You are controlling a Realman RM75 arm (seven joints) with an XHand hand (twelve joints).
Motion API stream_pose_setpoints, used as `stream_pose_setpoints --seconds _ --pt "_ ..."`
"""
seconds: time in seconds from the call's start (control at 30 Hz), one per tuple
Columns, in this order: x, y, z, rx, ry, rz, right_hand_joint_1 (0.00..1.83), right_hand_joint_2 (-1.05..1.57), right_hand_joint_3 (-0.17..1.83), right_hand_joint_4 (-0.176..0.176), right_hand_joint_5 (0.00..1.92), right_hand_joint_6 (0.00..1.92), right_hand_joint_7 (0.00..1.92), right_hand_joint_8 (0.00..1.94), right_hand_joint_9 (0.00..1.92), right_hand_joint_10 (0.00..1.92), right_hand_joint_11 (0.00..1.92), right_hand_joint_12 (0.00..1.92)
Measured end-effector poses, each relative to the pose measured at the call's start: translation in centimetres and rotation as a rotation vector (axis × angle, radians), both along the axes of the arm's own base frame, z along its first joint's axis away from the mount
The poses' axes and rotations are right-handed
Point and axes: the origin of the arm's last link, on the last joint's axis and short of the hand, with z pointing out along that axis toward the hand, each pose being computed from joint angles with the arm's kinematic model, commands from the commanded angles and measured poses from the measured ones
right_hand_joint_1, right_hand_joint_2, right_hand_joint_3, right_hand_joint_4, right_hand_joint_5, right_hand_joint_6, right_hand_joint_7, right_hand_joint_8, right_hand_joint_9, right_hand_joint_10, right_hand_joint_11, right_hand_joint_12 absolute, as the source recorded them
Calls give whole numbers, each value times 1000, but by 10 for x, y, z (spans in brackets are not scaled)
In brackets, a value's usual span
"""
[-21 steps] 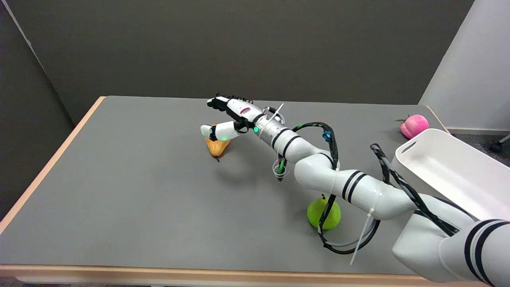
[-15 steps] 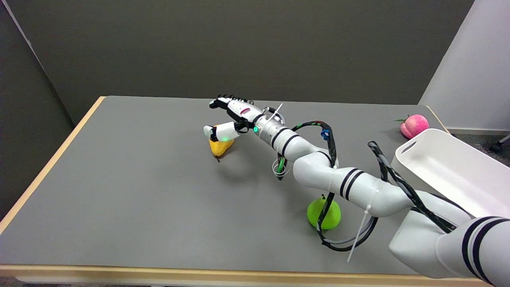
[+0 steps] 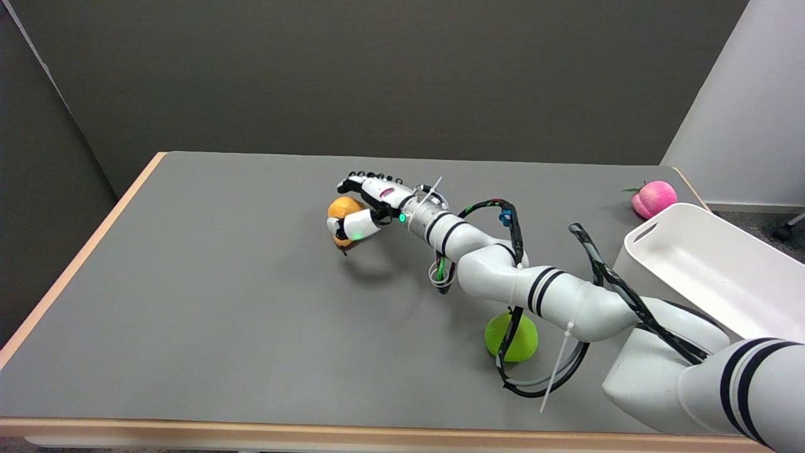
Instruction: Pick up the yellow pear.
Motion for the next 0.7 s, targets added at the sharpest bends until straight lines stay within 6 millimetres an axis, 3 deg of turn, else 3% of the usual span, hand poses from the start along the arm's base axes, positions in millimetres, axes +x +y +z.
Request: stream_pose_setpoints --seconds 0.33,0.7 --pt "-14 3 -1 -3 11 -44 512 616 914 -49 192 395 176 245 66 470 -1 812" --pt "-21 7 -4 1 11 -60 662 663 913 -13 266 485 284 303 125 507 -1 896"
